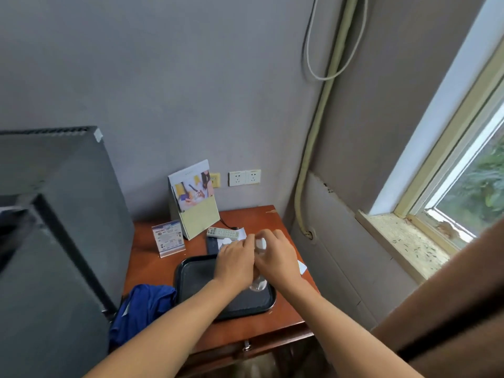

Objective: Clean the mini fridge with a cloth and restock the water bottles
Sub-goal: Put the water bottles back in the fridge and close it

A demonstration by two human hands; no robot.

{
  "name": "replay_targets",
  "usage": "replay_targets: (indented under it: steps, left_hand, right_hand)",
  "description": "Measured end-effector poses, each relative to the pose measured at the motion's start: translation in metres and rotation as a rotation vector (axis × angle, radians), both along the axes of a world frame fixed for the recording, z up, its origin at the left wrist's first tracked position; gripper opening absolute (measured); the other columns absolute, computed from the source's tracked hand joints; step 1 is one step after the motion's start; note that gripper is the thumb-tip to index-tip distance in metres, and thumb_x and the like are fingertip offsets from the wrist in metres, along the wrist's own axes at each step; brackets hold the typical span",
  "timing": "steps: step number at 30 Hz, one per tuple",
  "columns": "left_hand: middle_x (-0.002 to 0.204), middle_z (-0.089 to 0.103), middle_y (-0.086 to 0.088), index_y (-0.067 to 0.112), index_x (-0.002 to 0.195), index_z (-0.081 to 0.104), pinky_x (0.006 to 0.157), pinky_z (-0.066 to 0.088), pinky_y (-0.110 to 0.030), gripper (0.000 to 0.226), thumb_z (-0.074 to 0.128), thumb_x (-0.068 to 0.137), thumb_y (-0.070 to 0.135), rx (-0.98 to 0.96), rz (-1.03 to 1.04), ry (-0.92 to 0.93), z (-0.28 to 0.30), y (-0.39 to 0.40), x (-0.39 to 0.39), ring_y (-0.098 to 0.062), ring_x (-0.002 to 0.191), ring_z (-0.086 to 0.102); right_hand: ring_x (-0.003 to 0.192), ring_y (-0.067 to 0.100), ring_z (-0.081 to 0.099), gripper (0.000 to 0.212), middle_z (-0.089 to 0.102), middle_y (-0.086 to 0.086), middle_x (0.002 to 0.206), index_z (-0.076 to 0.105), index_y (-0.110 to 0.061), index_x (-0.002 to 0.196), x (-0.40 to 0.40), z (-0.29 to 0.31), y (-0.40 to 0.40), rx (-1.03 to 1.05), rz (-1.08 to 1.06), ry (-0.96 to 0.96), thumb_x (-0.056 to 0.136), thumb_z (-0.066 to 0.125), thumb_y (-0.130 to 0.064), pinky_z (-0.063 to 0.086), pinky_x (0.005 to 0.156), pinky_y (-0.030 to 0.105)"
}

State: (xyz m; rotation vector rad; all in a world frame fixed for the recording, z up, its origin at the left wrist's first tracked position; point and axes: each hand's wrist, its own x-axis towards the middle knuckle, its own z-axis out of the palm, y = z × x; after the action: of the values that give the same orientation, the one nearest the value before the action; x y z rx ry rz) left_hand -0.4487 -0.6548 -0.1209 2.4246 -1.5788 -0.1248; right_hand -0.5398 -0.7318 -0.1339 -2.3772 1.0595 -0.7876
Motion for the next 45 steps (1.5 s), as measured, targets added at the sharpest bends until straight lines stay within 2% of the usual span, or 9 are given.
replay_targets:
  steps: [3,8,14,17,24,29,33,38,45]
  left_hand:
    - [0.125,0.066,-0.006,0.027,0.144,0.034,0.089,0.052,-0.042,0.062,0.065,0.091,0.025,-0.048,0.037,0.221,0.049,0.05,-0.021,-0.03,0.112,0.064]
    - [0.113,0.071,-0.001,0.038,0.131,0.045,0.087,0.055,-0.043,0.058,0.072,0.08,0.041,-0.27,0.053,0.27,0.124,0.141,-0.046,-0.03,0.1,0.069]
    - [0.107,0.072,0.01,0.043,0.122,0.055,0.085,0.056,-0.043,0.063,0.067,0.061,0.058,-0.45,0.103,0.24,0.202,0.25,-0.056,-0.022,0.097,0.069]
    - [0.103,0.072,0.011,0.048,0.122,0.053,0.084,0.057,-0.043,0.061,0.06,0.062,0.048,-0.579,0.156,0.187,0.237,0.304,-0.046,-0.021,0.092,0.069]
    - [0.095,0.072,0.008,0.041,0.125,0.057,0.075,0.057,-0.039,0.054,0.065,0.072,0.042,-0.812,0.269,0.076,0.287,0.418,0.014,-0.019,0.084,0.069]
    - [0.085,0.064,0.018,0.034,0.127,0.061,0.066,0.047,-0.025,0.049,0.073,0.081,0.022,-0.82,0.353,0.116,0.263,0.495,0.095,-0.011,0.082,0.064]
    - [0.099,0.071,0.018,0.049,0.117,0.058,0.081,0.057,-0.037,0.046,0.076,0.076,0.035,-0.763,0.363,0.221,0.217,0.546,0.177,-0.01,0.095,0.068]
    - [0.11,0.071,0.012,0.047,0.13,0.056,0.083,0.059,-0.041,0.058,0.08,0.077,0.043,-0.616,0.403,0.333,0.143,0.583,0.267,-0.017,0.1,0.066]
    - [0.121,0.068,0.008,0.051,0.136,0.046,0.087,0.058,-0.043,0.059,0.073,0.084,0.047,-0.405,0.396,0.46,0.048,0.577,0.341,-0.023,0.108,0.067]
  right_hand:
    - [0.092,0.026,0.062,0.027,0.063,0.004,0.104,0.071,-0.019,0.111,-0.021,0.054,0.049,-0.064,0.029,-0.104,0.086,0.071,-0.028,0.05,0.073,0.035]
    - [0.092,0.017,0.062,0.035,0.064,-0.002,0.108,0.069,-0.03,0.114,-0.053,0.134,0.136,-0.042,0.108,-0.363,0.079,0.069,-0.033,0.046,0.075,0.03]
    - [0.102,0.008,0.066,0.048,0.066,-0.008,0.116,0.058,-0.036,0.13,-0.052,0.204,0.229,0.235,0.303,-0.54,0.085,0.075,-0.037,0.057,0.091,0.039]
    - [0.094,0.005,0.071,0.034,0.072,-0.012,0.104,0.062,-0.038,0.12,-0.037,0.234,0.278,0.292,0.447,-0.575,0.088,0.072,-0.039,0.06,0.087,0.04]
    - [0.085,0.0,0.064,0.021,0.069,-0.014,0.093,0.06,-0.036,0.113,0.041,0.295,0.392,0.22,0.597,-0.631,0.093,0.065,-0.04,0.049,0.072,0.019]
    - [0.088,0.007,0.067,0.022,0.071,-0.009,0.096,0.06,-0.03,0.114,0.128,0.281,0.461,0.265,0.689,-0.493,0.093,0.064,-0.037,0.055,0.077,0.029]
    - [0.097,0.014,0.068,0.031,0.07,-0.006,0.106,0.059,-0.029,0.119,0.207,0.248,0.504,0.313,0.7,-0.336,0.09,0.067,-0.032,0.058,0.085,0.037]
    - [0.105,0.019,0.065,0.036,0.068,-0.001,0.117,0.061,-0.027,0.128,0.29,0.194,0.543,0.404,0.555,-0.128,0.093,0.068,-0.035,0.054,0.083,0.032]
    - [0.099,0.017,0.065,0.025,0.069,-0.006,0.104,0.064,-0.028,0.115,0.369,0.093,0.556,0.517,0.258,-0.064,0.092,0.071,-0.034,0.056,0.087,0.038]
